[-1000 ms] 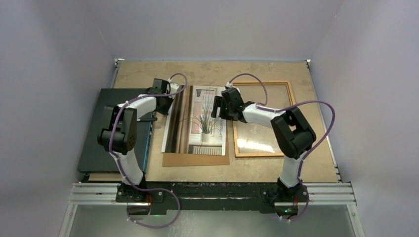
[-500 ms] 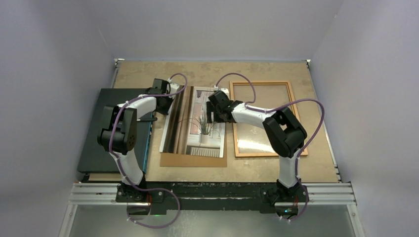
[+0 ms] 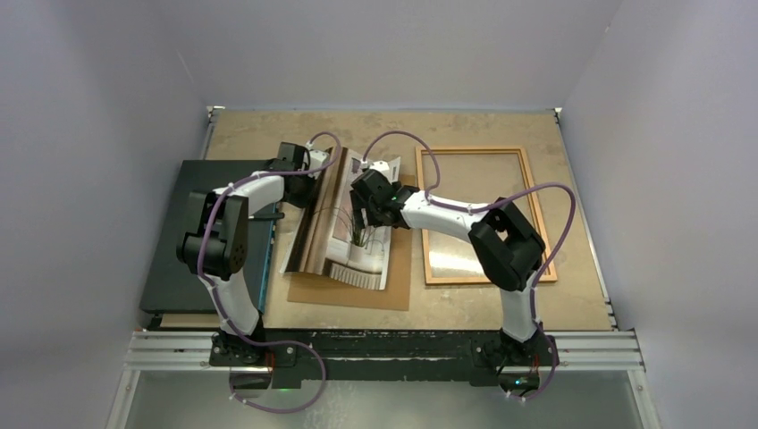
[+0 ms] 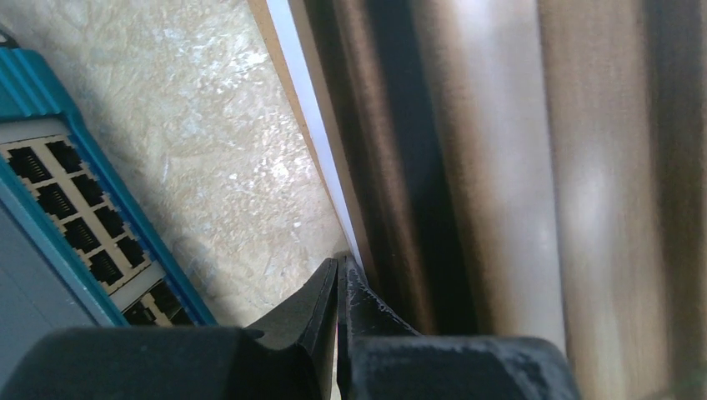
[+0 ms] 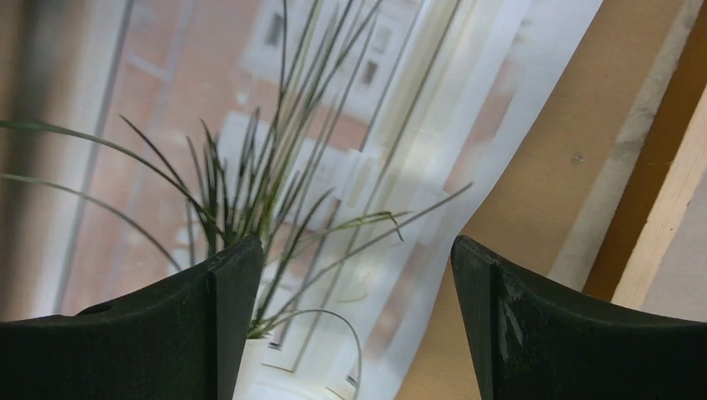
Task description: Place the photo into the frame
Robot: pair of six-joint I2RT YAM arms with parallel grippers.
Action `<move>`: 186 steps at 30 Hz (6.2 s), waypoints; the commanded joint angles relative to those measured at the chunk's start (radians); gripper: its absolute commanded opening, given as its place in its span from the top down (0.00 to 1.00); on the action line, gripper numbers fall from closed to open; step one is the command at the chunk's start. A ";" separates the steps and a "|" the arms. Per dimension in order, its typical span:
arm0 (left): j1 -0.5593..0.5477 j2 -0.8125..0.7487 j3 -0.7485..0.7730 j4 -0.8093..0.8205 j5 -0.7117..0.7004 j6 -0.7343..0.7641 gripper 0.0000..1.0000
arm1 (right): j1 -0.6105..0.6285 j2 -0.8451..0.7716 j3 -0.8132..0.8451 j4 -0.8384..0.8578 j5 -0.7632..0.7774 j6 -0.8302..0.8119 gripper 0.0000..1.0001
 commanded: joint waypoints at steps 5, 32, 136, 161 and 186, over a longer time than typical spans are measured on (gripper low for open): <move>-0.024 0.021 -0.020 -0.016 0.093 -0.029 0.99 | -0.020 -0.101 -0.063 0.087 -0.127 0.068 0.13; -0.016 -0.002 -0.033 -0.028 0.105 -0.022 1.00 | -0.322 -0.210 -0.736 1.271 -0.928 0.610 0.21; -0.006 -0.231 0.157 -0.265 0.242 -0.020 0.64 | -0.251 0.015 0.269 -0.470 0.532 -0.027 0.98; 0.004 -0.230 0.122 -0.234 0.274 -0.013 0.65 | -0.324 0.002 0.199 -0.384 0.559 -0.084 1.00; 0.013 -0.217 0.121 -0.230 0.289 -0.025 0.67 | -0.229 0.026 0.098 -0.243 0.532 -0.287 1.00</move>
